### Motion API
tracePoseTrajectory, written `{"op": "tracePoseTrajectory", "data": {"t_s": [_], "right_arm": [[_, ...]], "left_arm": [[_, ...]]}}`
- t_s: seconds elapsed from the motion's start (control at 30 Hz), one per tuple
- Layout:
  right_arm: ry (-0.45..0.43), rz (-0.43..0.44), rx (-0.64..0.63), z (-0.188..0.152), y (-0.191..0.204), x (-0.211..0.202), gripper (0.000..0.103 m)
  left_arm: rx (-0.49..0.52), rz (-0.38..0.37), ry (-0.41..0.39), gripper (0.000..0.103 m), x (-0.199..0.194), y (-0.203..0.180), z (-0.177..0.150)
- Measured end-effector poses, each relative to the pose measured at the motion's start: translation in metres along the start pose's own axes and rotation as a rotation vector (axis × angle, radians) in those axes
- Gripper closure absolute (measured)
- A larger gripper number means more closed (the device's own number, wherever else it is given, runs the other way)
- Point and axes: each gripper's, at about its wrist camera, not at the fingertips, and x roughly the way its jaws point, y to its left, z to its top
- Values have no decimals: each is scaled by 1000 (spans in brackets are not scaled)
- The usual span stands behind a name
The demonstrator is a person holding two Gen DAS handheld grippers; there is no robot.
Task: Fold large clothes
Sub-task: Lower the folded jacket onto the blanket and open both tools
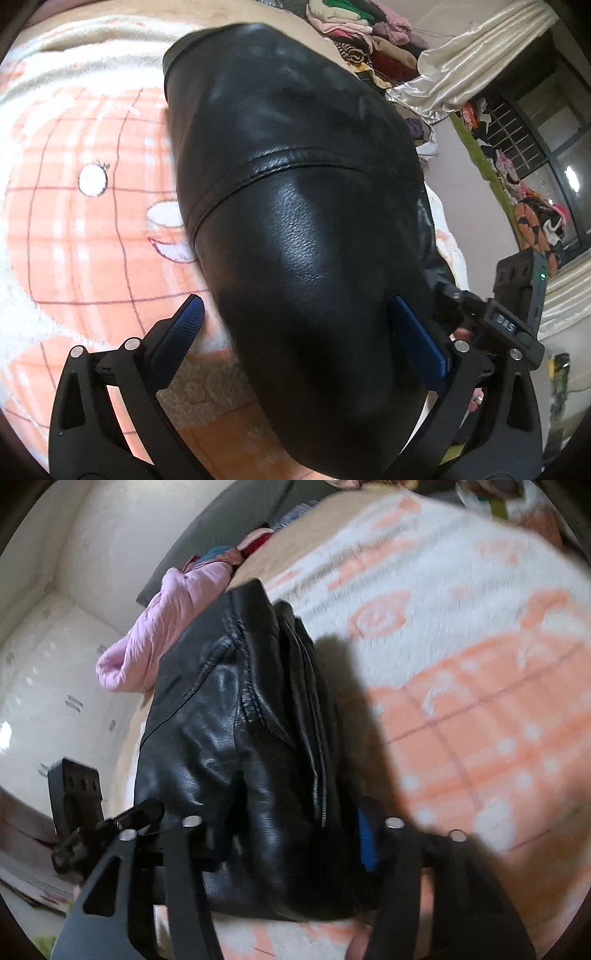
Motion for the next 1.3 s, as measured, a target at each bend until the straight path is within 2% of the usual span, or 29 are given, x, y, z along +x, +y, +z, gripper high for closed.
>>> {"op": "tracePoseTrajectory", "data": {"t_s": [0.1, 0.2, 0.33, 0.4, 0.43, 0.5, 0.53, 0.57, 0.63, 0.73, 0.8, 0.9, 1.07, 1.13, 1.17, 1.2, 1.23, 1.27, 1.3], "right_arm": [[-47, 57, 95, -10, 5, -4, 60], [-39, 102, 103, -27, 28, 0, 61], [-29, 62, 53, -47, 63, 17, 61], [-30, 18, 36, -51, 70, 23, 58], [-26, -1, 28, -49, 71, 23, 54], [7, -63, -20, -43, 74, 17, 33], [16, -108, -42, -40, 76, 14, 15], [-3, -148, -81, -37, 80, 5, 13], [-99, -182, -149, -29, 86, -18, 13], [-185, -169, -184, -7, 96, -32, 13], [-181, -156, -201, 12, 104, -25, 13], [-188, -202, -231, 32, 109, -5, 13], [-143, -256, -268, 51, 112, 33, 20], [-134, -242, -262, 57, 112, 44, 20], [-132, -233, -241, 60, 109, 47, 24], [-127, -217, -233, 61, 107, 49, 32], [-116, -188, -228, 62, 105, 50, 61], [-100, -156, -223, 62, 102, 54, 76], [-102, -146, -232, 62, 102, 53, 80]], "left_arm": [[16, 19, -8, 8, -9, 4, 5], [77, 94, -16, 8, -23, 10, 13], [144, 216, -20, 8, -35, 25, 18], [143, 226, -7, 8, -33, 31, 18], [132, 214, -3, 8, -32, 33, 17], [119, 195, -11, 8, -31, 34, 14], [124, 197, -17, 8, -31, 33, 14], [131, 204, -29, 8, -32, 31, 13], [137, 209, -33, 8, -34, 31, 12], [145, 212, -38, 8, -33, 29, 13], [144, 211, -40, 8, -34, 30, 10], [145, 214, -43, 8, -34, 27, 10], [167, 233, -50, 8, -35, 23, 9], [178, 243, -57, 8, -35, 19, 8], [184, 249, -59, 8, -35, 17, 9], [189, 254, -62, 8, -35, 16, 9], [194, 258, -64, 8, -35, 15, 9], [201, 263, -66, 8, -36, 14, 9], [211, 268, -68, 9, -36, 13, 9]]}}
